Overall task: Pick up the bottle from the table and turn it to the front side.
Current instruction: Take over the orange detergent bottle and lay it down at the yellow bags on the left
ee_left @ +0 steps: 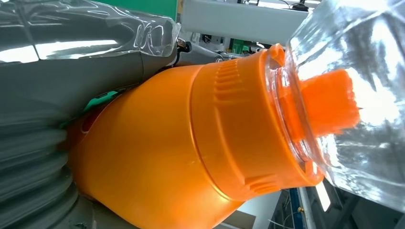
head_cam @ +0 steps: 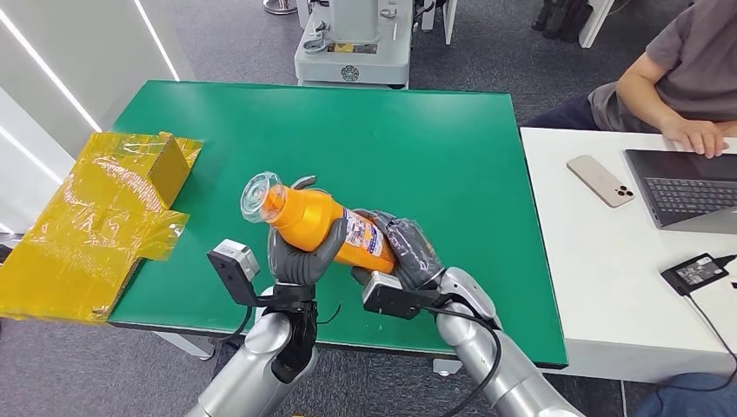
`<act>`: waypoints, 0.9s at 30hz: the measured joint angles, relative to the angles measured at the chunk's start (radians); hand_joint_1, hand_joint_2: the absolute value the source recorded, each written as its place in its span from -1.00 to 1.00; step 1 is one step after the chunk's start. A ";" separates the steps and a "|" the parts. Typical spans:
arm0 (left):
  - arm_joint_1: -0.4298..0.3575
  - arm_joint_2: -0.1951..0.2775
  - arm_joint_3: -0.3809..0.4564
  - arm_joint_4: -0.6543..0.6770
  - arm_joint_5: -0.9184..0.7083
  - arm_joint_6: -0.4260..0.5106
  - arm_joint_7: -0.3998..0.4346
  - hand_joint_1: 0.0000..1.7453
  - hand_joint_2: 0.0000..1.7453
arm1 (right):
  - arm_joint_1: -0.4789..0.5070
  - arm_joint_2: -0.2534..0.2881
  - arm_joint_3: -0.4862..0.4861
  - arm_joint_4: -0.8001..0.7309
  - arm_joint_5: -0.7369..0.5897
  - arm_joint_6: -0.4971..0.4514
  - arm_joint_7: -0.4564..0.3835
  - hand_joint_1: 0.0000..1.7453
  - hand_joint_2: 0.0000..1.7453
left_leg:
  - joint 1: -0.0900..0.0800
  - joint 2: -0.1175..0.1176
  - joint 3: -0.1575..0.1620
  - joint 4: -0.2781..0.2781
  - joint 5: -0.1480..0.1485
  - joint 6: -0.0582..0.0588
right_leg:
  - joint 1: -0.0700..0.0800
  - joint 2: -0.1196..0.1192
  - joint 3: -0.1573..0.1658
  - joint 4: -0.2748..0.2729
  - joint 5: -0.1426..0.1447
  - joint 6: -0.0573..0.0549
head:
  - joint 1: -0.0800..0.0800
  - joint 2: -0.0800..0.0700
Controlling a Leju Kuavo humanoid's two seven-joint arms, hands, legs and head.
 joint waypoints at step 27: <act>0.004 0.009 0.000 -0.026 0.001 0.026 0.000 1.00 1.00 | 0.247 -0.036 -0.125 -0.486 -0.360 -0.029 -0.043 -1.00 1.00 | 0.000 0.000 0.000 0.000 0.000 0.000 | 0.000 0.000 -0.001 0.000 0.000 0.000 | 0.000 0.000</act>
